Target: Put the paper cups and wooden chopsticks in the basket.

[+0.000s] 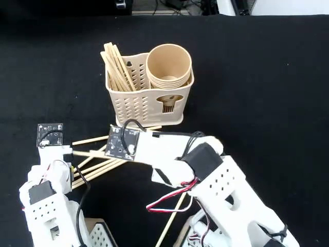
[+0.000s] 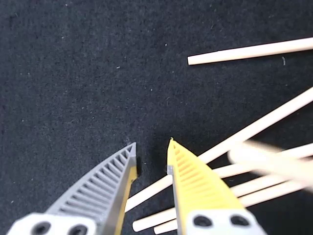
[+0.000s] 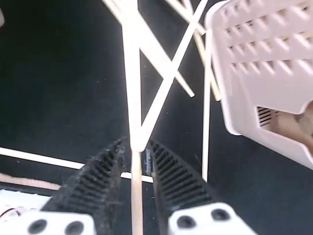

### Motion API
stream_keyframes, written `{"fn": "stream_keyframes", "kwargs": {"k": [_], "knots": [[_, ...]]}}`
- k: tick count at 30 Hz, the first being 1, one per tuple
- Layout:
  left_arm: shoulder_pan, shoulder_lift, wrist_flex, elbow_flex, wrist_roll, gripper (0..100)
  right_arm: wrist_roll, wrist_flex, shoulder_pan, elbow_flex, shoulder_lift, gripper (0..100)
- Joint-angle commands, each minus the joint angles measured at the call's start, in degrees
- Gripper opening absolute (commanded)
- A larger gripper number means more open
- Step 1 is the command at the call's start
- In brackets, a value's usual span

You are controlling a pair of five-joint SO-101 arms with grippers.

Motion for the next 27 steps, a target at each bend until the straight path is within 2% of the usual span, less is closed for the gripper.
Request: {"fn": "stream_keyframes", "kwargs": {"k": [1,9,19,27], "knots": [[0.57,-0.44,-1.23,-0.13,0.62,12,-0.70,0.26,0.70,-4.18,-1.01,1.2],[0.57,-0.44,-1.23,-0.13,0.62,12,-6.59,0.70,0.35,-8.75,-1.36,1.2],[0.57,-0.44,-1.23,-0.13,0.62,12,-6.77,4.84,0.44,-20.97,-0.92,1.2],[0.57,-0.44,-1.23,-0.13,0.62,12,-19.69,-8.09,0.70,-18.86,-0.84,1.2]]}}
